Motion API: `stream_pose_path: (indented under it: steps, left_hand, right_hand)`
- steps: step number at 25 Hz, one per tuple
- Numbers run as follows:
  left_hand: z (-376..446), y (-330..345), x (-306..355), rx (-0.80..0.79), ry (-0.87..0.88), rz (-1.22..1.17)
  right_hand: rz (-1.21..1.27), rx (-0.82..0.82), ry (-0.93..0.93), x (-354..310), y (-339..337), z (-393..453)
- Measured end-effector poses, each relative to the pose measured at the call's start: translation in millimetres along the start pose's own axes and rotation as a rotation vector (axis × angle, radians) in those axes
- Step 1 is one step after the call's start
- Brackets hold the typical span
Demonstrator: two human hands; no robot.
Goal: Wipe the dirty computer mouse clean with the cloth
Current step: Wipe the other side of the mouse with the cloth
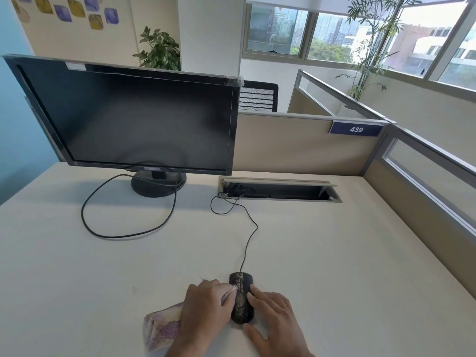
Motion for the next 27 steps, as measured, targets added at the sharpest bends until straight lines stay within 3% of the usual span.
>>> stream_pose_path:
  steps: [10,24,27]
  left_hand:
    - [-17.9,9.7,0.0,0.051,0.094,-0.051]
    - [-40.9,12.5,-4.0,0.286,0.280,0.019]
    - [-35.7,9.0,-7.6,0.277,0.185,-0.003]
  right_hand:
    - [0.006,0.003,0.001,1.1,1.3,-0.8]
    - [-0.009,-0.012,0.007,0.3,-0.5,-0.1]
    - [-0.010,-0.015,0.000,-1.6,-1.2,0.5]
Point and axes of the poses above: each hand's wrist, its own z-axis towards the middle knuckle, its own y-axis out of the palm, x = y × z, the point moved 3 cm from there along z, towards the middle knuckle, and after that the axes turned 2 degrees about x, right-handed, at the moved point
